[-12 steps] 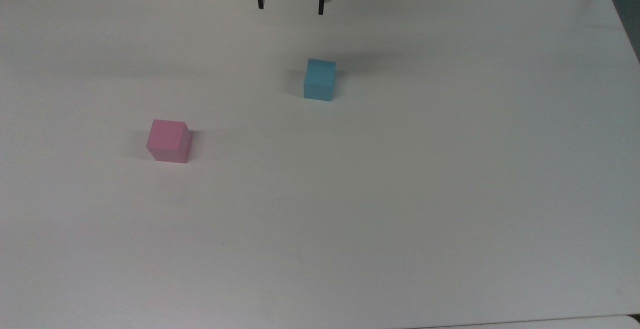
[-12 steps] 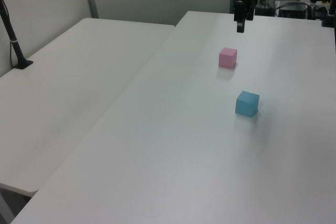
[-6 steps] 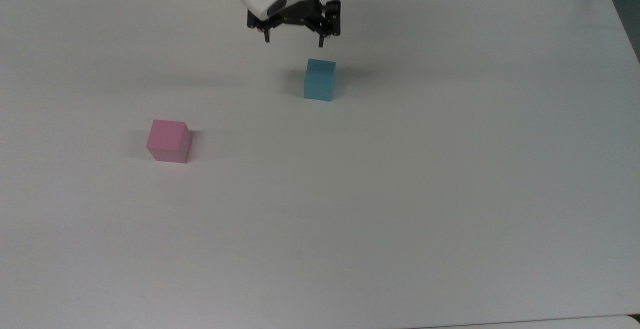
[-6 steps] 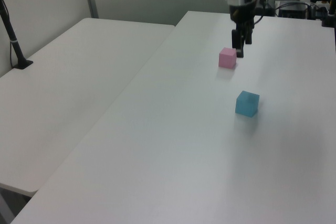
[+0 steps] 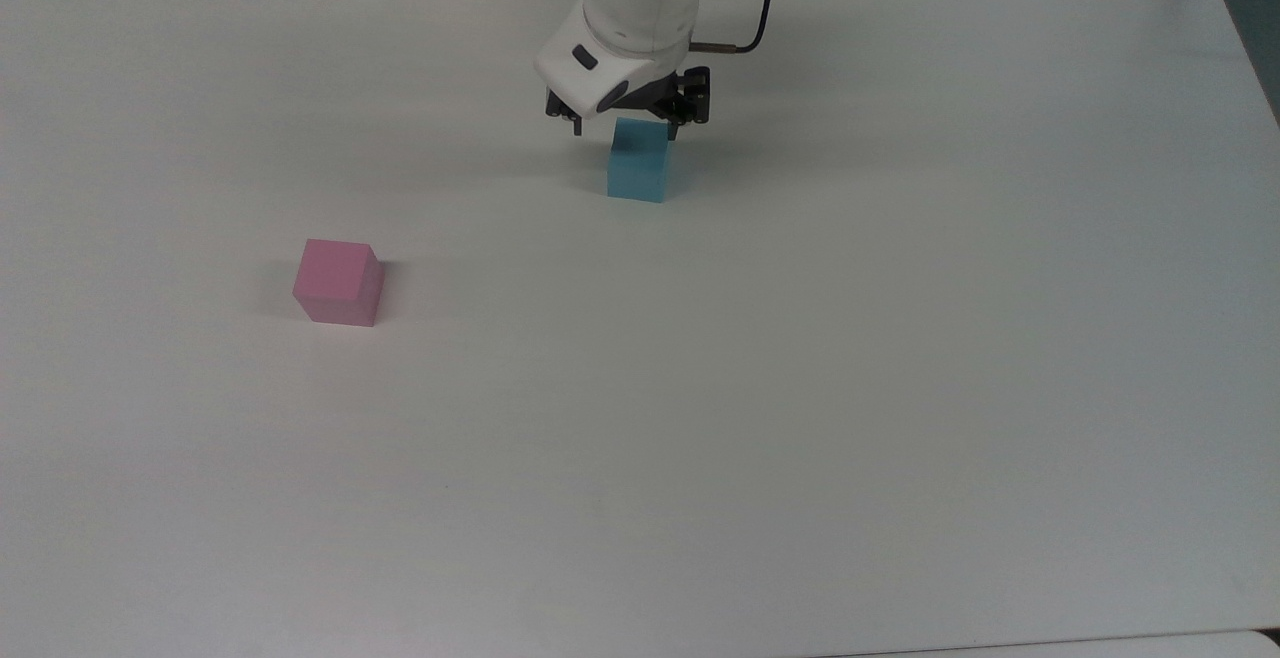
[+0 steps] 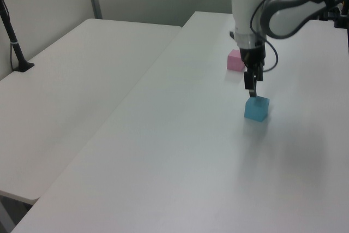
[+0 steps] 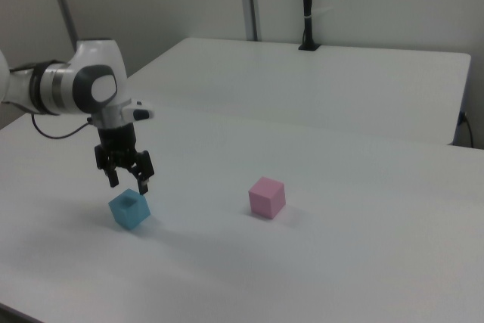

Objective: Put blue cube on pink cube
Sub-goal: 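Lower the open gripper down over the light-blue cube, then close the gripper on the light-blue cube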

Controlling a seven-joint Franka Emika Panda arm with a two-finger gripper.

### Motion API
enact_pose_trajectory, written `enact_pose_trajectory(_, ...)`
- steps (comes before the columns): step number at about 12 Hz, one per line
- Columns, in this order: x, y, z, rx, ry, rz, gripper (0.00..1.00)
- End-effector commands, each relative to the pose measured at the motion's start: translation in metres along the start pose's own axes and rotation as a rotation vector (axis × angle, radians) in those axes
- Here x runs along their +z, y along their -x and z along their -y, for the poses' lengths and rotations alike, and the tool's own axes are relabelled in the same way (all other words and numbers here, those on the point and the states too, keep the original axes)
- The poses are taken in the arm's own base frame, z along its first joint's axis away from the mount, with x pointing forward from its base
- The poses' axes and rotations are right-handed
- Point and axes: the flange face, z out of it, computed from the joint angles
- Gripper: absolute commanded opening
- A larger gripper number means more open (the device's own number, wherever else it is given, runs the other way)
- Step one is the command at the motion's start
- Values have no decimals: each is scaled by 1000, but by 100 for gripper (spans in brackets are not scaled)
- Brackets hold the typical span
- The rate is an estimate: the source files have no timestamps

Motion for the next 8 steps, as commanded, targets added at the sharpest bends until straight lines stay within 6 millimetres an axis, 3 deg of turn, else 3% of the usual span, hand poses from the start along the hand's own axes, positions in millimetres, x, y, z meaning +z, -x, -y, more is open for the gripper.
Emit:
enact_pose_trajectory(1,28,12,5,1,22,-21,100)
enact_pose_trajectory(3,42,7,10,5,20,-27,100)
enact_pose_trajectory(8,52,4,29,41,22,-45,100)
